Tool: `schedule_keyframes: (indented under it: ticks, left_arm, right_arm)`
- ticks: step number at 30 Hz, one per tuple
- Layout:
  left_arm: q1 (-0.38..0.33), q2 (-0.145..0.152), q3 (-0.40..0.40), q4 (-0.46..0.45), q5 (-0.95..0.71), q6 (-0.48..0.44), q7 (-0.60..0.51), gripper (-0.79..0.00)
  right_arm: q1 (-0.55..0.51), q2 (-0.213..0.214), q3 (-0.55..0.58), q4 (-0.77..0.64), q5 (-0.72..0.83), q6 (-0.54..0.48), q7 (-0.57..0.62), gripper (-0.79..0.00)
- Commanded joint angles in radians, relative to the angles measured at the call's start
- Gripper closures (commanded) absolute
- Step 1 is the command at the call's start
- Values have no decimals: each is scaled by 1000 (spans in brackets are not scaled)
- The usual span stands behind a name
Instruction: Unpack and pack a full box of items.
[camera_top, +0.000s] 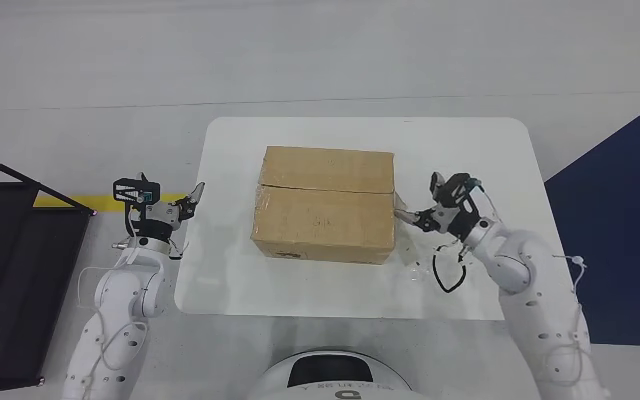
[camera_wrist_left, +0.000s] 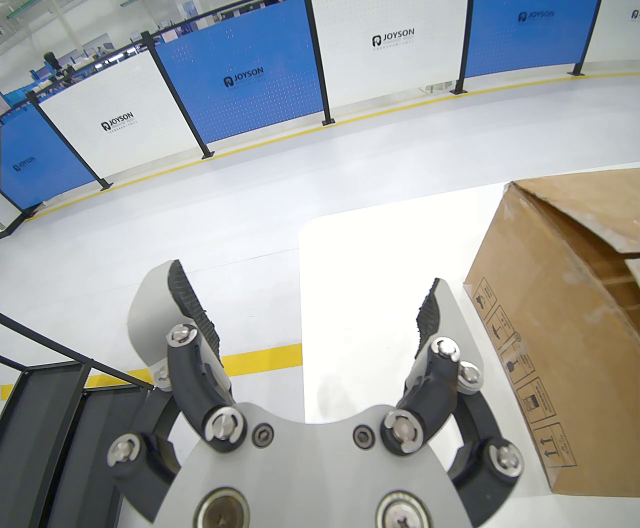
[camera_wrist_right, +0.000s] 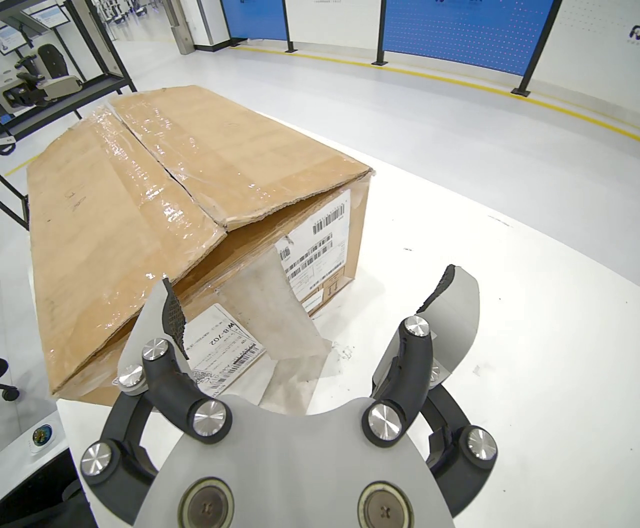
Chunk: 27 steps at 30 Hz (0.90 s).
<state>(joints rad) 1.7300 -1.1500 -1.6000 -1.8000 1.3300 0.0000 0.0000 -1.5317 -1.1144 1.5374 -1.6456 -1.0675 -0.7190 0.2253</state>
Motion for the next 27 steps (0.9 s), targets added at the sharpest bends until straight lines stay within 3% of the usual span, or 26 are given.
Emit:
schedule_keyframes:
  ticks: [1,18,27]
  left_arm:
    - [0,0,0,0,0,0,0,-785]
    - [0,0,0,0,0,0,0,-785]
    - [0,0,0,0,0,0,0,-785]
  right_arm:
    - [11,1,-8,10,19,-16,8,-785]
    - [40,4,-42,35,45,34,5,-785]
    - [30,0,-76,13,-19,133,-28,-785]
